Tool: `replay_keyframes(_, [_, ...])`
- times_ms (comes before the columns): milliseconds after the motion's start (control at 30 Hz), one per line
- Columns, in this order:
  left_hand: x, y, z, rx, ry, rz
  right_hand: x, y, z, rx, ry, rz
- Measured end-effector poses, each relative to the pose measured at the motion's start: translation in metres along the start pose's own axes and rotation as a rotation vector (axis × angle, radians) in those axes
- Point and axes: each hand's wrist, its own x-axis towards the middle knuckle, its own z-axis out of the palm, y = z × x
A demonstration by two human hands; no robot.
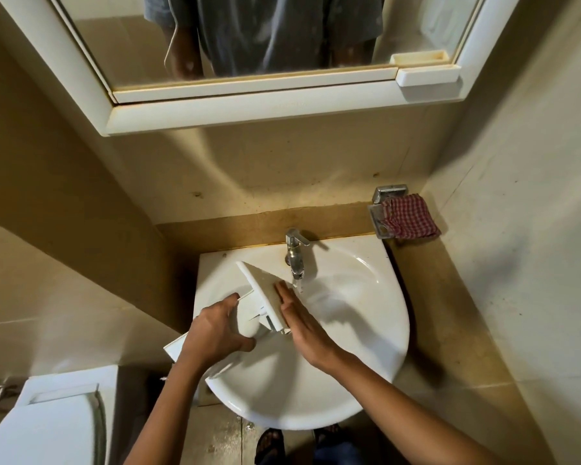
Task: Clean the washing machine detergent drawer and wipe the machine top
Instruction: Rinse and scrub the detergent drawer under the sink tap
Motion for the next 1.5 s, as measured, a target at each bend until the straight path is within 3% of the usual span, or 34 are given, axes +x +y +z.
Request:
replay_keyframes(133, [0.007,0.014,0.003,0.236,-0.078,0.05,-0.004,-0.013,-0.004,-0.068,-0.042,-0.165])
replay_keyframes(500, [0.039,0.043,0.015,0.348,-0.27,0.212,0.008,-0.003,-0.041,0.139,0.107,0.155])
replay_keyframes(700, [0.069,0.054,0.017,0.228,-0.479,0.231,0.015,-0.006,-0.057,0.035,0.149,0.14])
replay_keyframes(867, [0.089,0.051,0.024,0.092,-0.524,0.189,0.005,0.004,-0.078,-0.071,-0.12,0.091])
replay_keyframes(1067, [0.113,0.049,0.044,-0.056,-0.61,0.147,0.009,0.032,-0.071,-0.191,0.134,0.207])
replay_keyframes(1200, [0.119,0.049,0.053,-0.112,-0.593,0.14,0.014,0.034,-0.072,-0.253,0.131,0.258])
replay_keyframes(1300, [0.125,0.042,0.054,-0.017,-0.565,0.135,0.023,0.029,-0.073,-0.211,0.13,0.297])
replay_keyframes(1500, [0.137,0.025,0.049,0.093,-0.389,0.12,0.045,0.021,-0.074,-0.198,0.161,0.332])
